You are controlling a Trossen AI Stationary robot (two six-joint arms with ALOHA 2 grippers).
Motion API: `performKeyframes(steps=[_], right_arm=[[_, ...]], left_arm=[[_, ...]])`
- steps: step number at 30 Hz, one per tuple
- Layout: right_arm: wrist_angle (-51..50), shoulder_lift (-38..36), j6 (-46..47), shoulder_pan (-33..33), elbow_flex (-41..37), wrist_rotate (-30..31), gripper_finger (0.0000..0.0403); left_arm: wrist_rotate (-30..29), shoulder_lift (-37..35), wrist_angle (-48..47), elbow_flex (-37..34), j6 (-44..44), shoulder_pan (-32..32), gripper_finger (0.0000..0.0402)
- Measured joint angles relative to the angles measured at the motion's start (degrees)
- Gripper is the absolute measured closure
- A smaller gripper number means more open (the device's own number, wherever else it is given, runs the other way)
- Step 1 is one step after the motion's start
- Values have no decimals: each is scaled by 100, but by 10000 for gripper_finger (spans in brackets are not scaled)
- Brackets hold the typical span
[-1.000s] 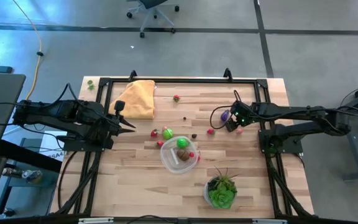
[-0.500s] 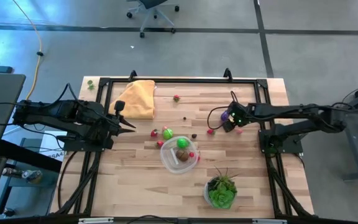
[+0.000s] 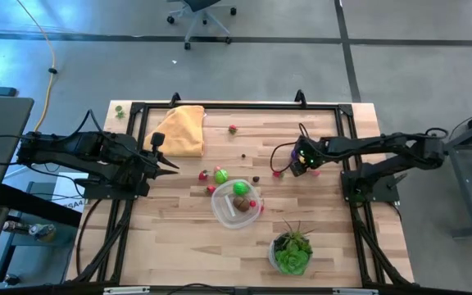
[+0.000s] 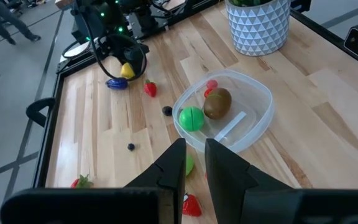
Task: Pick and placing Produce into tupperware
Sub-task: Put the yellow lemon into the transparent bin
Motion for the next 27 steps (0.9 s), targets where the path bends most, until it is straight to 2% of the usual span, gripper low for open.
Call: performKeyframes(steps=[9,20,27], right_arm=[[53,37,25,1,4,250,144],[120,37,351,0,4,104,201],[158,34,299,3,4,98,208]], left_arm=[[0,-2,0,0,-1,2,350],[0,0,0,0,-2,1,350],[0,-1,1,0,-2,2,350]])
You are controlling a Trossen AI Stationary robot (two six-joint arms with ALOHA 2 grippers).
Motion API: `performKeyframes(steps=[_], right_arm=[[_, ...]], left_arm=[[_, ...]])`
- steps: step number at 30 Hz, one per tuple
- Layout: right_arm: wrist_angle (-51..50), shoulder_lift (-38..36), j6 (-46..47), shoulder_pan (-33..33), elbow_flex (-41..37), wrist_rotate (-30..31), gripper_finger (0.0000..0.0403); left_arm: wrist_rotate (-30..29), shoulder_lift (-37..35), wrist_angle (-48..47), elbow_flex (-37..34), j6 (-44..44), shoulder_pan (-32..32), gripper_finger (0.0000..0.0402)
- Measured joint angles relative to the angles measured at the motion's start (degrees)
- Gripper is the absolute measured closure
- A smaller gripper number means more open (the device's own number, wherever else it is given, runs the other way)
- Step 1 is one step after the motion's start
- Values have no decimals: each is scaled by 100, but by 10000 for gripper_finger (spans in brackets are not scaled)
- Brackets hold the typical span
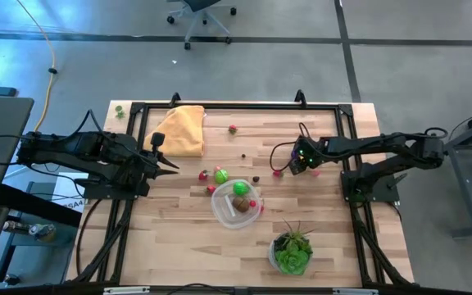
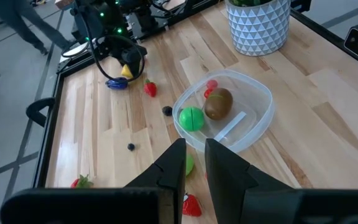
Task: Pick and placing Produce into tupperware
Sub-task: Put the yellow lemon into the transparent bin
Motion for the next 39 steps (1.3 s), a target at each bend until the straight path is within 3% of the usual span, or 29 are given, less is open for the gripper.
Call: performKeyframes(steps=[7,16,21,25,32,39], right_arm=[[-6,-142,-228,1,171,-153,209],[-661,-1036,-619,1,824,-376,210],[-94,-1566,-1161,3,1404,-944,210],[423,-1703,-1213,90,2023,-964,210],[491,-1193,-1758,677,3250,-792,210],[487,179,-2091,1567,4004,-750,210]], left_arm=[[0,1,1,0,2,-2,350],[0,-1,-1,0,2,0,350],[0,-1,-1,0,1,0,350],[0,1,-1,0,2,-2,350],[0,-1,1,0,1,-1,350],[0,-1,0,0,1,-1,350]])
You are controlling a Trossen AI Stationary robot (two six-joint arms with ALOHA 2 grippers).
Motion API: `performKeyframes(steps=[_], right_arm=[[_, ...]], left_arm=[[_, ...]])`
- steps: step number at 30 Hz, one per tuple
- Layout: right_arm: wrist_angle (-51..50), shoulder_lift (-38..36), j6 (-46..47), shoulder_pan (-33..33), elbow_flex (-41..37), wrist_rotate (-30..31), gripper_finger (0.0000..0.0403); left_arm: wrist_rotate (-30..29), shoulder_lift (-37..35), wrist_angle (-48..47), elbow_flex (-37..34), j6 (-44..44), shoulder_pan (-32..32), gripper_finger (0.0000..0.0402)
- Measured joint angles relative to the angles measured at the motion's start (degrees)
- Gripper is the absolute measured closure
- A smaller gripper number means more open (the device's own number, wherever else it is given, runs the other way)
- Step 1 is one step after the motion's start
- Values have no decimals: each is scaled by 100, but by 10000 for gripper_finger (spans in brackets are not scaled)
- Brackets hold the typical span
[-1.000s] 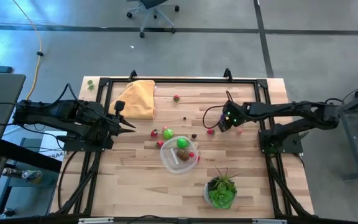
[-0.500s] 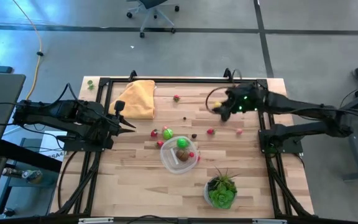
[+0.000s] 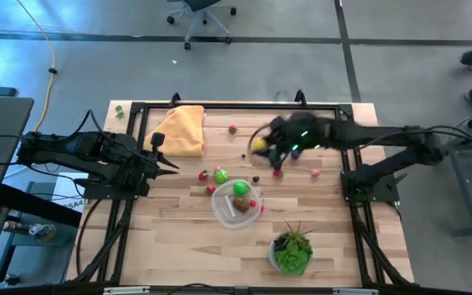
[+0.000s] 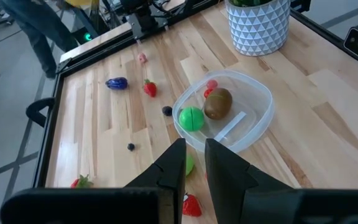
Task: Pick and placing Produce into tupperware
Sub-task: Put the yellow lemon into the transparent bin
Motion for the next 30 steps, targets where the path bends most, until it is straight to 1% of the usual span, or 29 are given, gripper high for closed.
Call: performKeyframes(steps=[4,8,13,17,22,25,30], right_arm=[[-4,955,-257,457,222,-71,210],[-2,1930,-576,775,562,-170,210],[-20,3082,-749,947,1194,-546,210],[-381,3848,-1068,1036,1887,-535,210],[-1139,4553,-1490,1066,2605,-531,210],[-1290,4820,-1667,1065,2751,-529,210],[-1253,5036,-1795,1061,2757,-528,210]], left_arm=[[0,0,0,0,1,1,350],[0,0,-1,0,-1,0,350],[0,0,1,0,-1,0,350],[0,0,1,0,-1,2,350],[0,2,-1,0,1,0,350],[0,2,-1,0,-1,2,350],[0,1,0,0,-1,0,350]])
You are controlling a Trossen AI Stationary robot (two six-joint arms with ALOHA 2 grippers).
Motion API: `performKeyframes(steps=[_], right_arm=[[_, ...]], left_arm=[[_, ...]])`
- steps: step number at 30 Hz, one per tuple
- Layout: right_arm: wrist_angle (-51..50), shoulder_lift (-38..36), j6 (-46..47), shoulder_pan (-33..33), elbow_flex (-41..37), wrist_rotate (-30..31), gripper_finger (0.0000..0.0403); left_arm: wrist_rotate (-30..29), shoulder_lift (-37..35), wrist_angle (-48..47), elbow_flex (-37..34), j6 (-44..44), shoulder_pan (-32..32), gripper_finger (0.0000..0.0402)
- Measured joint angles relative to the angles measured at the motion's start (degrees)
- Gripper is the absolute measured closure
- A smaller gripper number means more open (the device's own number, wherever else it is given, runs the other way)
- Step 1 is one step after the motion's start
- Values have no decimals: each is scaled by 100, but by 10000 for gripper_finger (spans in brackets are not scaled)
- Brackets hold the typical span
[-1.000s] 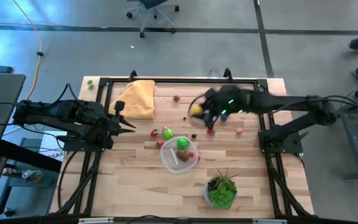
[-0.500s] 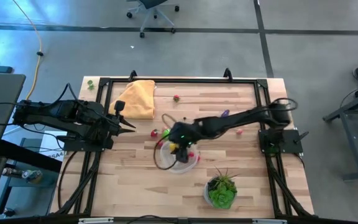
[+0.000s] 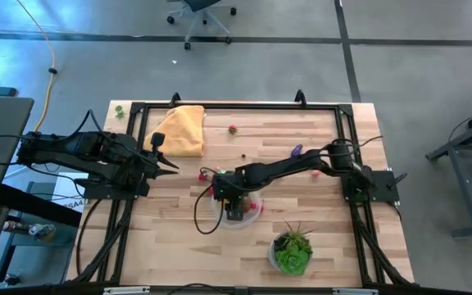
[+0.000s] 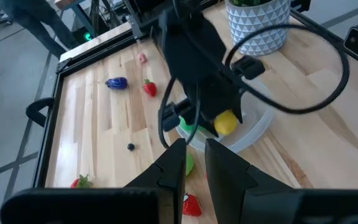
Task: Pick and placing Produce into tupperware
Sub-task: Put the yellow lemon into the transparent bin
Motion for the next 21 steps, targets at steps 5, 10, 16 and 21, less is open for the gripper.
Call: performKeyframes(steps=[5,10,16,21], right_arm=[[-1,44,-14,0,0,10,210],[-5,44,-52,-3,0,10,210],[-34,44,-51,-2,0,11,210],[-36,44,40,-4,0,330,210]], left_arm=[[0,-1,-1,0,2,2,350],[0,-1,-1,0,2,1,350],[0,-1,-1,0,2,1,350],[0,-1,-1,0,1,1,350]])
